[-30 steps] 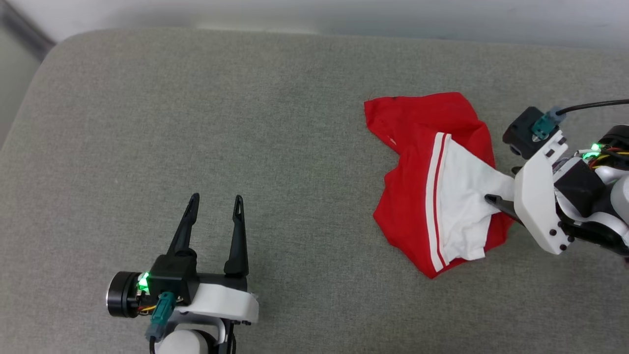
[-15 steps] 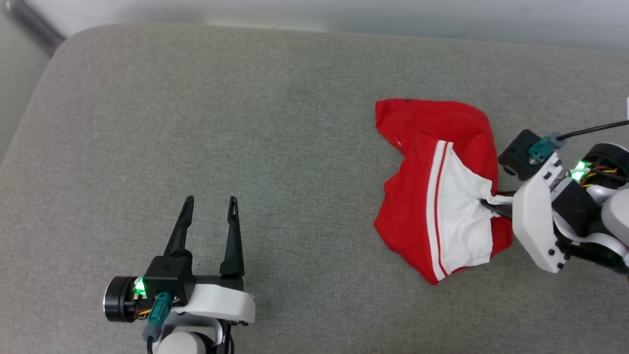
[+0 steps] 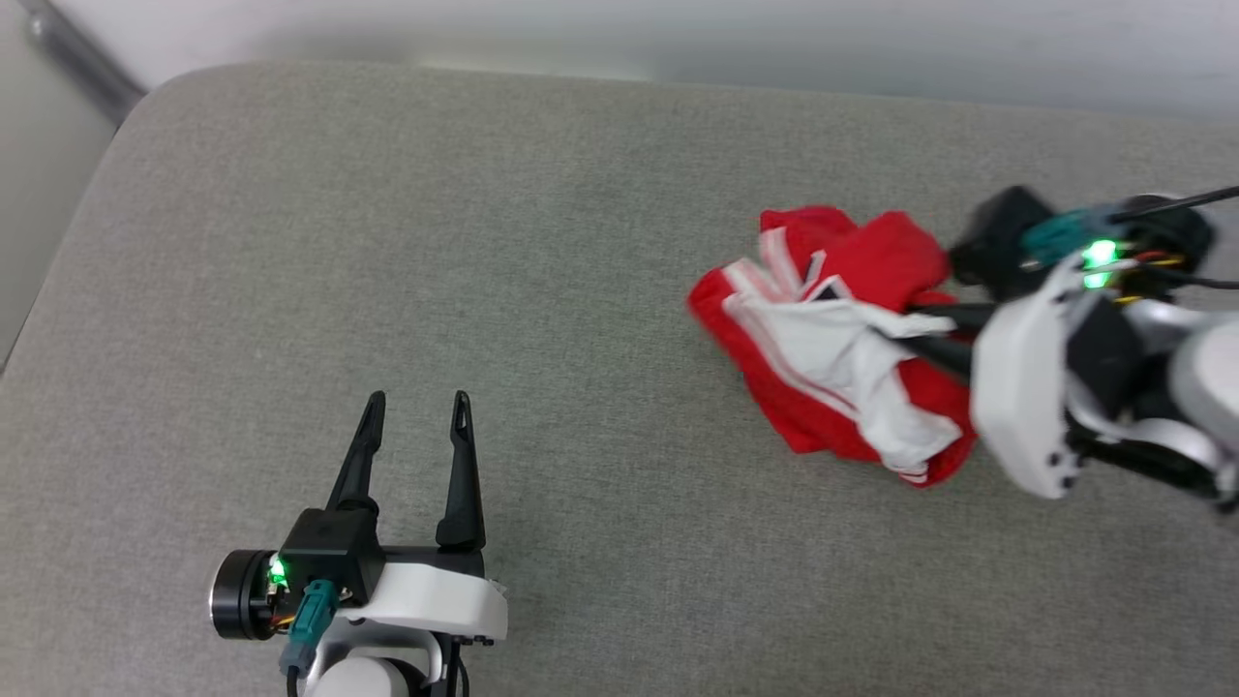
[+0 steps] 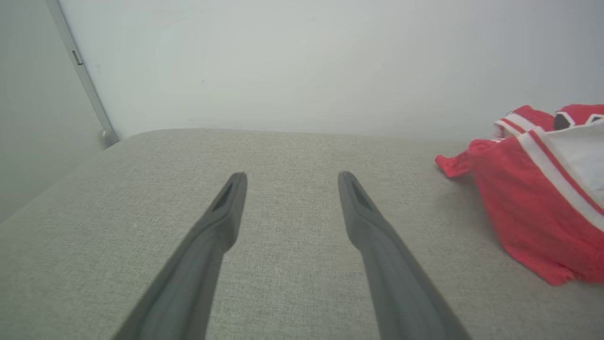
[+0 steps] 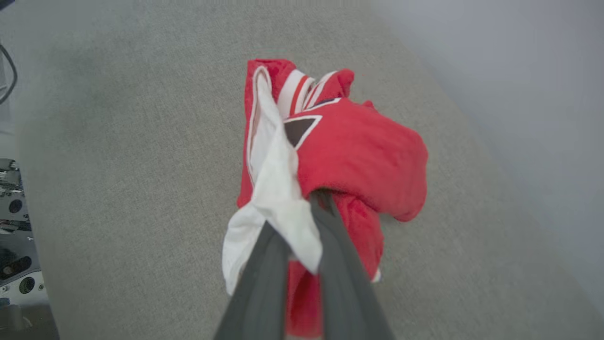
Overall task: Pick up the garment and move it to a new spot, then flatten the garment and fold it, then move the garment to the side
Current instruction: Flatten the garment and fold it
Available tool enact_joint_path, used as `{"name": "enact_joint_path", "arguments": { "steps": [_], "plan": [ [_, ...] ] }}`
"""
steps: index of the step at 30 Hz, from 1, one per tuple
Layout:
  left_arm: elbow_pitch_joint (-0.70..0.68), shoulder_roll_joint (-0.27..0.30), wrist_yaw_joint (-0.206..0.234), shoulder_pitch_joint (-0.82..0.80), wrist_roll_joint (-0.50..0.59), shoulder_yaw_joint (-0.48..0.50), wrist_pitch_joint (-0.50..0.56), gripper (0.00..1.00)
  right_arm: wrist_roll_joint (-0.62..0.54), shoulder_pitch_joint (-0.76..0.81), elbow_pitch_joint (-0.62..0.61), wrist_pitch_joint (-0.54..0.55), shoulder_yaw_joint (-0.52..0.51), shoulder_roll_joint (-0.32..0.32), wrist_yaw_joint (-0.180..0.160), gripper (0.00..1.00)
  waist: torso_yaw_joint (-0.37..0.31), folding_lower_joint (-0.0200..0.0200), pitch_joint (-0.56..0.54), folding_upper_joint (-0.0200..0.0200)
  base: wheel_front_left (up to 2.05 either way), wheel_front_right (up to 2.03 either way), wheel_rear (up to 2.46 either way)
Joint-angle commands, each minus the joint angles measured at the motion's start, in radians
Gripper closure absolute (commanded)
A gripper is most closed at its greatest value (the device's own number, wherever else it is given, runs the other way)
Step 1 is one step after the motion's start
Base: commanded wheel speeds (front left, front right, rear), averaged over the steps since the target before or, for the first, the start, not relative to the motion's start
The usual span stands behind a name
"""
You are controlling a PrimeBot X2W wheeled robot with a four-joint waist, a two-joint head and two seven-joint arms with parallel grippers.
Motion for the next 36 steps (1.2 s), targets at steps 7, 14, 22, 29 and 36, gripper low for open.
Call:
{"name": "enact_joint_path", "arguments": {
  "steps": [7, 14, 22, 29, 36],
  "plan": [
    [-0.001, -0.001, 0.012, -0.005, -0.023, -0.021, -0.003, 0.0, -0.032, -0.053, 0.088, 0.015, 0.11, 0.202, -0.001, 1.0, 0.04, -0.0001, 0.035, -0.0001, 0.0, 0.0, 0.0],
    [0.005, -0.001, 0.025, -0.011, -0.034, -0.029, -0.003, 0.0, -0.04, 0.034, 0.158, 0.065, 0.209, 0.309, -0.001, 1.0, 0.057, -0.0001, 0.039, -0.0001, 0.0, 0.0, 0.0],
    [0.022, -0.001, 0.01, 0.022, -0.007, -0.002, -0.003, 0.0, -0.103, 0.085, 0.127, -0.11, 0.209, 0.268, -0.001, 0.0, 0.008, -0.0001, -0.031, -0.0001, 0.0, 0.0, 0.0],
    [0.024, -0.001, -0.001, 0.064, 0.01, 0.015, -0.003, 0.0, -0.099, 0.097, 0.071, -0.28, 0.103, 0.168, -0.001, 0.0, -0.024, -0.0001, -0.098, -0.0001, 0.0, 0.0, 0.0],
    [0.017, -0.001, -0.01, 0.102, 0.027, 0.028, -0.003, 0.0, -0.209, 0.24, 0.132, -0.516, -0.236, 0.181, -0.001, 0.0, -0.046, -0.0001, -0.144, -0.0001, 0.0, 0.0, 0.0]
  ]
}}
